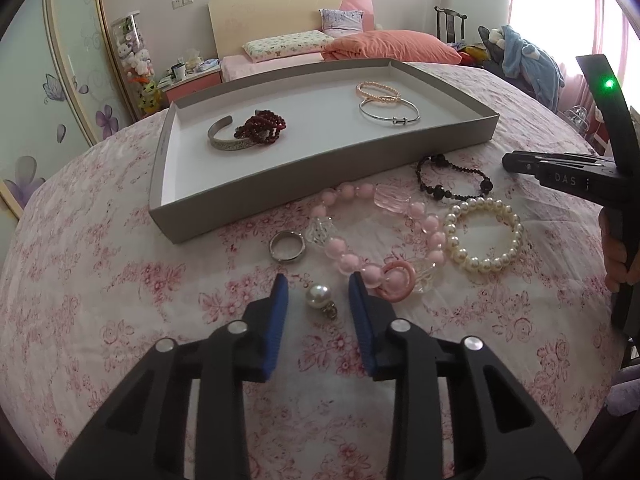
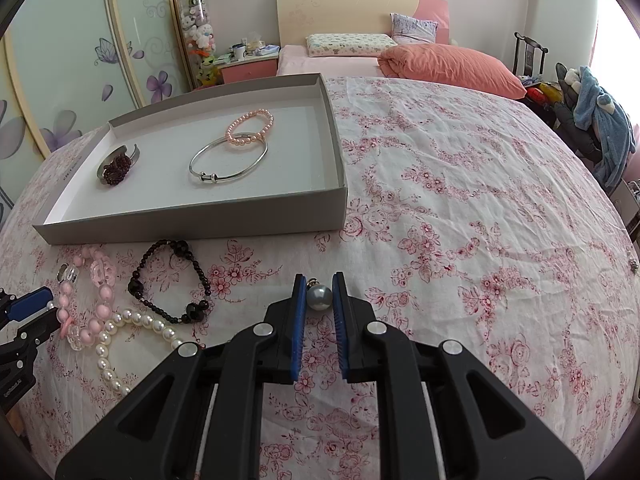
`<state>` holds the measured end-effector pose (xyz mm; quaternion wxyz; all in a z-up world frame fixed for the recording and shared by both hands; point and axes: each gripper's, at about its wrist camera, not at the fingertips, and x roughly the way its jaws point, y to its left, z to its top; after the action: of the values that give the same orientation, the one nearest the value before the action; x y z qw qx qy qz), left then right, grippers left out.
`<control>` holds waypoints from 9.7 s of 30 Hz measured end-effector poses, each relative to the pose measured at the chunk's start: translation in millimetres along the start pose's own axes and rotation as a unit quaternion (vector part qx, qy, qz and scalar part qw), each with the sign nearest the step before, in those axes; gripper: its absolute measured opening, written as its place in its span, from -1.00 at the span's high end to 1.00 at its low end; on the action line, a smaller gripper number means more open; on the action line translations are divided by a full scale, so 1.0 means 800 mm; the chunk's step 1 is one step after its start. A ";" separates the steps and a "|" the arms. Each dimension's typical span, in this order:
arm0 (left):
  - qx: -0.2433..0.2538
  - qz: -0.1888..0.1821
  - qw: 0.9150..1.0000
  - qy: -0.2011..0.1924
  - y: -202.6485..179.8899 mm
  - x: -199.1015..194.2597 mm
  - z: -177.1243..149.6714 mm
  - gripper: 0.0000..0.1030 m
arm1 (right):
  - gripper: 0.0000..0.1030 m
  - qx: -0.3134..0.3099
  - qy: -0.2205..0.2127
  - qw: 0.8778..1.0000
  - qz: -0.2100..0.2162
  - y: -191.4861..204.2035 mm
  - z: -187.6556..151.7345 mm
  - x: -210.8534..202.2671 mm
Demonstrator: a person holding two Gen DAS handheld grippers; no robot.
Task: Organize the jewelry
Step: 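Lower the left tool onto the white pearl earring while the right tool holds its earring, then carry both pearl earrings into the gray tray and open both tools to release them, then grasp the silver ring on the bedspread with the left tool, then grasp the white pearl bracelet with the right tool while the left tool holds the ring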
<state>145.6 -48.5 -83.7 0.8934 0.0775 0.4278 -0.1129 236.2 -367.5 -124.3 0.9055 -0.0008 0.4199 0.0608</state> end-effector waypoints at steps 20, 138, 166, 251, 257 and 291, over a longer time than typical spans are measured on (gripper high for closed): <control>-0.007 0.019 1.000 0.000 0.007 0.001 0.001 0.73 | 0.72 0.000 0.000 1.000 0.000 0.000 0.000 0.000; -0.140 0.050 0.983 -0.110 0.082 0.058 0.164 0.47 | 0.30 -0.020 -0.144 0.988 0.055 0.089 0.133 0.010; -0.116 0.046 0.987 -0.103 0.074 -0.029 0.063 0.27 | 0.30 -0.013 -0.112 0.992 0.058 0.055 0.054 -0.037; -0.084 0.053 0.995 0.002 0.063 0.018 0.020 0.57 | 0.80 -0.070 0.009 0.997 0.044 0.063 -0.055 -0.045; -0.094 0.050 0.994 0.001 0.067 0.017 0.017 0.57 | 0.80 -0.029 0.000 0.999 0.024 0.036 -0.043 -0.039; -0.102 0.060 0.991 -0.060 0.062 -0.021 0.012 0.57 | 0.80 -0.019 -0.105 0.991 0.081 0.044 -0.012 -0.109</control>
<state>155.6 -0.7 -62.7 0.9257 0.0049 0.3777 -0.0196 169.6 -342.8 -62.6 0.9366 0.0228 0.3195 0.1417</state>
